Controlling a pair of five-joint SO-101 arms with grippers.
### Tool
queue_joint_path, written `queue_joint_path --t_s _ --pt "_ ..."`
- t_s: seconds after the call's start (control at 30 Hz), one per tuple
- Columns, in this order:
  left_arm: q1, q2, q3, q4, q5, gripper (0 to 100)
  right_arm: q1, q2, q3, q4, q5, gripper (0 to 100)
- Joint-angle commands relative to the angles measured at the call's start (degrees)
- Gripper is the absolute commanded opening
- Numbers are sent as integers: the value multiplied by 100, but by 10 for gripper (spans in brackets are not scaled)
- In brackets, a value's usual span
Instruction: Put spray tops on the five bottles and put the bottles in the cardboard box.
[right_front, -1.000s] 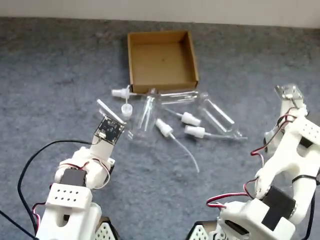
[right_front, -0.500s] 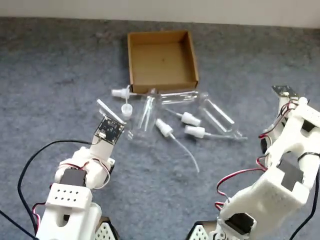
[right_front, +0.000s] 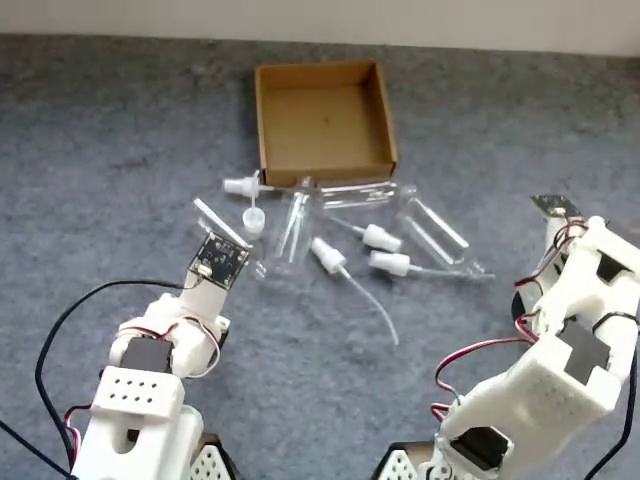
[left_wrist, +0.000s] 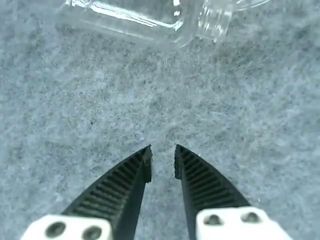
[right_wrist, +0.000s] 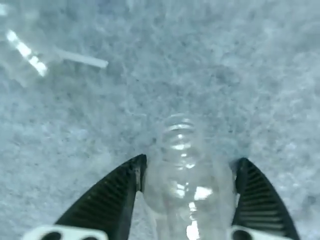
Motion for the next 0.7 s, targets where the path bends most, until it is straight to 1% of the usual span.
queue_joint_path --t_s 0.0,0.13,0.17,0.33,0.37,0.53,0.67 --pt "92 13 -31 -88 44 74 84 -66 -4 -84 167 250" --pt "84 13 -31 -88 44 74 57 -66 -4 -84 149 241" --pt "84 13 -31 -88 44 74 57 -66 -4 -84 149 221" --pt "84 13 -31 -88 44 74 75 -84 -66 -40 141 19" --pt "84 13 -40 -97 44 74 75 -92 -101 -31 141 0" --pt "84 13 -48 -97 70 74 75 -101 -303 84 62 5" --pt "84 13 -84 -97 53 77 22 -110 -716 576 -510 5"
